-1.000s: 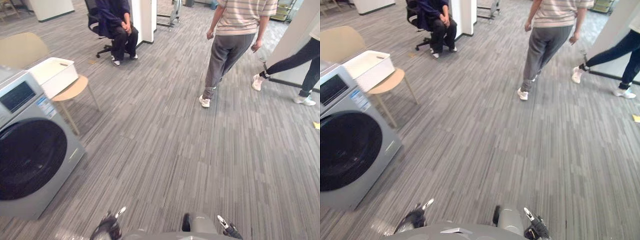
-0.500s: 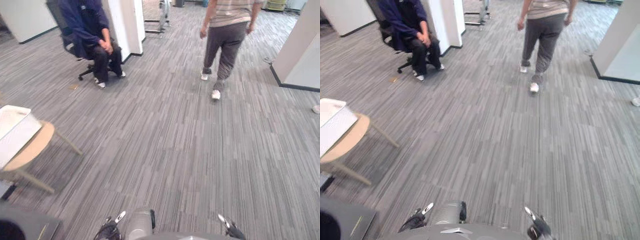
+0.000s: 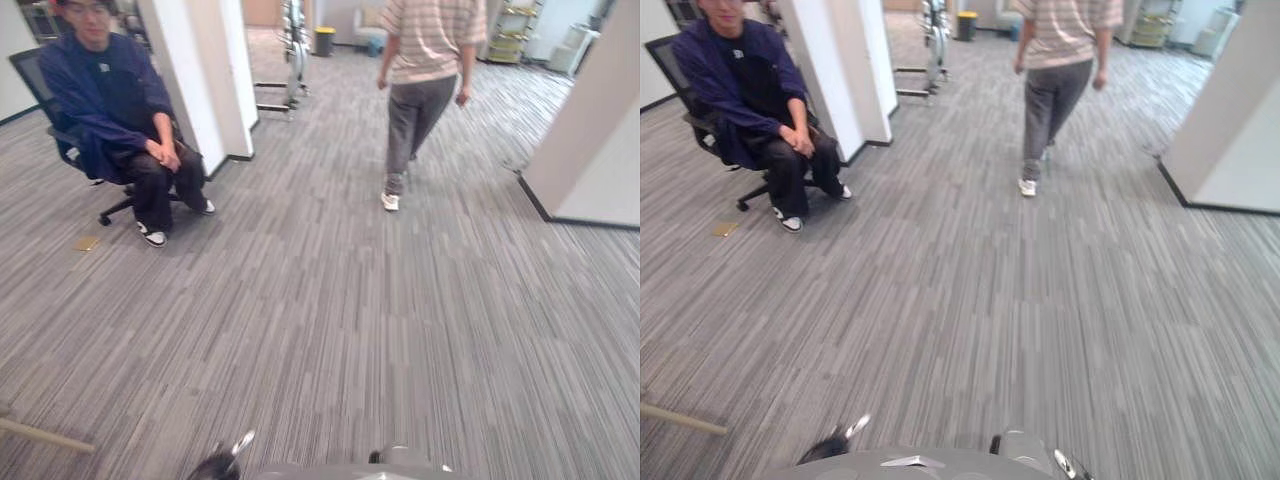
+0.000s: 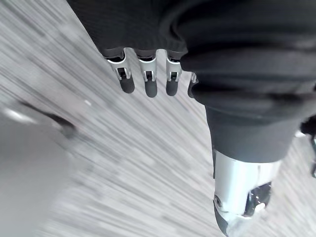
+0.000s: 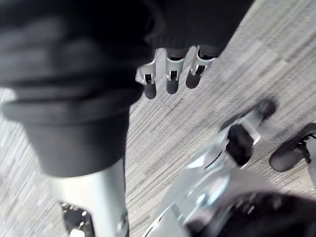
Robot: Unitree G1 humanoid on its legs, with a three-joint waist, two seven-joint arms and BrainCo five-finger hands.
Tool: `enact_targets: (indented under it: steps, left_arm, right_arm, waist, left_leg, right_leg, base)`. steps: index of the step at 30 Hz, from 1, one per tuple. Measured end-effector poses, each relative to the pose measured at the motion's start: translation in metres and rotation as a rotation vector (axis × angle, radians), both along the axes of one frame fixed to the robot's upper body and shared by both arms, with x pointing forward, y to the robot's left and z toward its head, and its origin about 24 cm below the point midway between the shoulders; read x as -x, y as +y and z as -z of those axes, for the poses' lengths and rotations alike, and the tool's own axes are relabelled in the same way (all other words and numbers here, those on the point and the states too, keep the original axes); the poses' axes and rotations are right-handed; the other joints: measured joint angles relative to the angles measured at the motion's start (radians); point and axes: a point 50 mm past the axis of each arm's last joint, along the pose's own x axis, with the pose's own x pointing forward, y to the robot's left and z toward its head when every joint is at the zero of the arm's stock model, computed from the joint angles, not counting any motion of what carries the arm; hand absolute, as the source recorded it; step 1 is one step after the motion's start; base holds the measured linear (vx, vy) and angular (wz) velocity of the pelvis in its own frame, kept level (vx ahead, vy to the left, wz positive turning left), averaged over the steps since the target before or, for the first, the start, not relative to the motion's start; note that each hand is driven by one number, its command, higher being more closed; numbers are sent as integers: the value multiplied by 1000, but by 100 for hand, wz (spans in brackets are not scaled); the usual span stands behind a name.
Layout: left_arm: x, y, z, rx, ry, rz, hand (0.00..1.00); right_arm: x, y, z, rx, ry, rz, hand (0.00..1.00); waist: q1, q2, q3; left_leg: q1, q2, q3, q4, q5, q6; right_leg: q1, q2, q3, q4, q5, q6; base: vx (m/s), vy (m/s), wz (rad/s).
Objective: Organize washtable
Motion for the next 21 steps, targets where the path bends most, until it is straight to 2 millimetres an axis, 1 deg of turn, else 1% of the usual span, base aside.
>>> enact_targets:
  steps: [1,2,3,4,5,6,7,8,10,11,12,13,14,15,16,17,18,19,20,21]
  left_arm:
    - [-9,-8,-2,17,-30,5,0]
    - [-10,-13,-2,27,-35,2,0]
    - [-4,-20,0,48,-20,-3,0]
    - [13,-28,7,71,33,-9,0]
    - [11,-28,6,79,27,-27,0]
    - [10,-30,6,92,23,-54,0]
    - [16,-27,8,102,35,-95,0]
    - [27,-23,10,100,57,-140,0]
    - [35,-15,11,82,73,-144,0]
    - [48,-4,12,63,96,-153,0]
    - [49,1,11,50,90,-164,0]
    - [51,9,10,26,93,-148,0]
    - [56,12,10,17,110,-147,0]
    - [63,14,11,14,131,-152,0]
    - [74,14,13,19,158,-171,0]
    - [84,9,15,28,188,-168,0]
    - [97,7,16,33,225,-172,0]
    - [109,5,17,38,263,-182,0]
    - [120,10,17,27,298,-184,0]
    - [121,15,16,12,301,-184,0]
  right_arm:
    - [2,2,1,-7,10,2,0]
    - [4,2,1,-8,14,3,0]
    - [9,-3,0,5,27,4,0]
    - [15,-6,-1,8,46,1,0]
    - [17,-5,0,2,55,20,0]
    - [17,-10,-1,12,52,34,0]
    - [10,-22,-4,43,34,35,0]
    - [-5,-25,-5,54,-5,30,0]
    - [-14,-25,-5,55,-22,34,0]
    - [-29,-20,-4,40,-49,15,0]
    - [-37,-18,-5,35,-67,1,0]
    - [-57,-13,-6,28,-107,-44,0]
    - [-81,-10,-10,30,-163,-91,0]
    - [-92,-8,-12,26,-192,-103,0]
    - [-112,-6,-18,39,-244,-135,0]
    - [-122,-3,-20,42,-270,-154,0]
    - [-125,-4,-22,52,-278,-161,0]
    - [-125,0,-21,50,-278,-177,0]
    - [-118,10,-18,22,-265,-184,0]
    - [-115,14,-16,12,-256,-178,0]
  waist:
    - [0,-8,4]
    - [-2,-10,2]
    - [-23,12,-20]
    - [-45,32,-51]
    - [-57,36,-52]
    - [-57,56,-50]
    - [-43,98,-48]
    - [-18,112,-34]
    - [-9,107,-21]
    - [8,81,-18]
    - [13,71,-15]
    - [37,57,-12]
    - [50,51,-7]
    - [54,47,-5]
    - [59,47,-4]
    - [67,54,0]
    - [79,59,-3]
    - [91,54,-8]
    - [90,21,-40]
    - [89,-5,-43]
  left_leg:
    - [53,-3,-8,-7,-52,-8]
    - [77,-3,-17,-7,-80,-10]
    - [127,24,-37,-24,-120,-24]
    - [160,45,-58,36,-133,-36]
    - [98,57,-48,238,-120,-57]
    - [46,80,-40,383,-79,-108]
    - [-53,119,-41,629,136,-160]
    - [-150,153,-19,855,300,-197]
    - [-224,173,10,965,274,-157]
    - [-324,172,44,983,226,-125]
    - [-366,171,58,955,201,-122]
    - [-443,169,91,834,151,-113]
    - [-498,159,102,627,131,-115]
    - [-504,149,104,458,138,-122]
    - [-496,135,103,119,190,-148]
    - [-501,136,105,-40,231,-160]
    - [-518,140,105,-83,260,-170]
    - [-521,138,106,-42,356,-164]
    - [-517,120,142,9,427,-125]
    - [-508,99,149,20,406,-97]
  right_leg:
    - [-8,1,-22,-250,48,15]
    - [-21,1,-12,-301,58,12]
    - [-58,10,4,-265,65,-11]
    - [-50,30,-2,-217,120,-42]
    - [-26,34,0,-190,212,-86]
    - [-8,47,-2,-168,207,-94]
    - [46,96,-10,-157,141,-108]
    - [136,143,14,-167,61,-131]
    - [227,165,34,-197,20,-135]
    - [340,172,63,-264,-9,-134]
    - [376,172,72,-296,-10,-127]
    - [441,171,107,-349,-29,-122]
    - [494,168,140,-387,-50,-113]
    - [516,162,155,-404,-63,-106]
    - [570,155,183,-432,-95,-93]
    - [616,156,205,-451,-117,-83]
    - [652,152,231,-452,-145,-76]
    - [682,142,263,-430,-165,-91]
    - [630,105,286,-272,-169,-92]
    - [581,79,289,-152,-162,-81]
  base:
    - [719,-317,42]
    - [798,-441,32]
    - [870,-480,58]
    - [938,-544,78]
    - [691,-407,65]
    - [485,-376,9]
    - [478,-395,-46]
    - [515,-383,-59]
    - [579,-349,-39]
    - [600,-342,-36]
    - [412,-285,-57]
    - [-32,-72,-66]
    - [-168,-12,-74]
    - [-217,49,-72]
    - [-132,87,-59]
    - [43,107,-69]
    - [347,70,-69]
    - [765,26,-73]
    - [797,-10,-50]
    - [718,-13,-20]
